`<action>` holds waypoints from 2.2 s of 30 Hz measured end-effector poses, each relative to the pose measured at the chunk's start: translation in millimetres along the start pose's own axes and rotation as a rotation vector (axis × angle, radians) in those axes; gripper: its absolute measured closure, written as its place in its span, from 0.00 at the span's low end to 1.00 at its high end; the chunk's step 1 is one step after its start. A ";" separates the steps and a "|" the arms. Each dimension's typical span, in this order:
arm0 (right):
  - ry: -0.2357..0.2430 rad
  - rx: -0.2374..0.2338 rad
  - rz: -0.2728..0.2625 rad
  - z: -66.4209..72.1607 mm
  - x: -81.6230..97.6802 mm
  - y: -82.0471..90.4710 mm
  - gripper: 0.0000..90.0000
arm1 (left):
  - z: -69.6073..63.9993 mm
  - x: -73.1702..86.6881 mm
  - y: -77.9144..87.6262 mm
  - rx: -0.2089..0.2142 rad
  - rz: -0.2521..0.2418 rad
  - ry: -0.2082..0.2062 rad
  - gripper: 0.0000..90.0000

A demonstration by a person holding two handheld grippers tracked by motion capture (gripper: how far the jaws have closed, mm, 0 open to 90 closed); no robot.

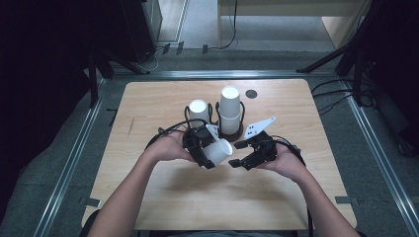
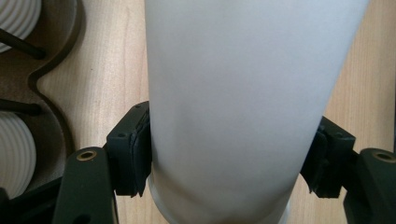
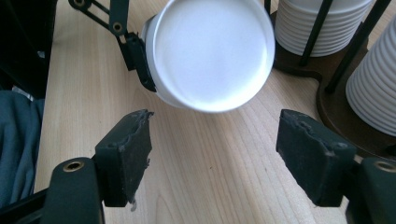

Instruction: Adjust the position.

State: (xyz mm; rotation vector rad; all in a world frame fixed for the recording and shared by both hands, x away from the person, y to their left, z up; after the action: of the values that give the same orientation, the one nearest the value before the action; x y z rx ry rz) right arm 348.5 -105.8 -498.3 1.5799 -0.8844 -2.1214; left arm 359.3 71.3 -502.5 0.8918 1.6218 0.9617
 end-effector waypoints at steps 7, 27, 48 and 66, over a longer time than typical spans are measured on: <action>0.013 -0.006 -0.007 1.4 -1.5 -0.2 0.28 | -3.9 -0.8 -5.4 0.010 0.008 -0.008 0.33; 0.059 -0.062 0.009 10.5 -11.0 -16.1 0.30 | -13.4 -6.4 -14.1 0.032 0.000 -0.047 0.32; 0.061 -0.090 0.016 9.9 -13.1 -5.1 0.38 | -17.8 -3.2 -11.6 -0.004 -0.133 -0.033 0.14; 0.020 -0.077 -0.066 4.8 -13.0 13.2 0.38 | -13.1 -0.6 -10.6 -0.014 -0.364 0.050 0.12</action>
State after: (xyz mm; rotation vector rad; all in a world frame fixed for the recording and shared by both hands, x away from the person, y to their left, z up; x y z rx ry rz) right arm 347.0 -106.3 -479.2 1.6090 -0.7442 -2.1542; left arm 345.8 64.3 -509.7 0.5392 1.7425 0.7424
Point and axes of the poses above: each handheld gripper's, and its own axes: y roughly backward along the jaws, x roughly out of its underside, z roughly to its left, the point moved 4 cm from there along -y, roughly forward along the jaws, and after that the axes turned 1 degree about x, right-handed, at the moved point
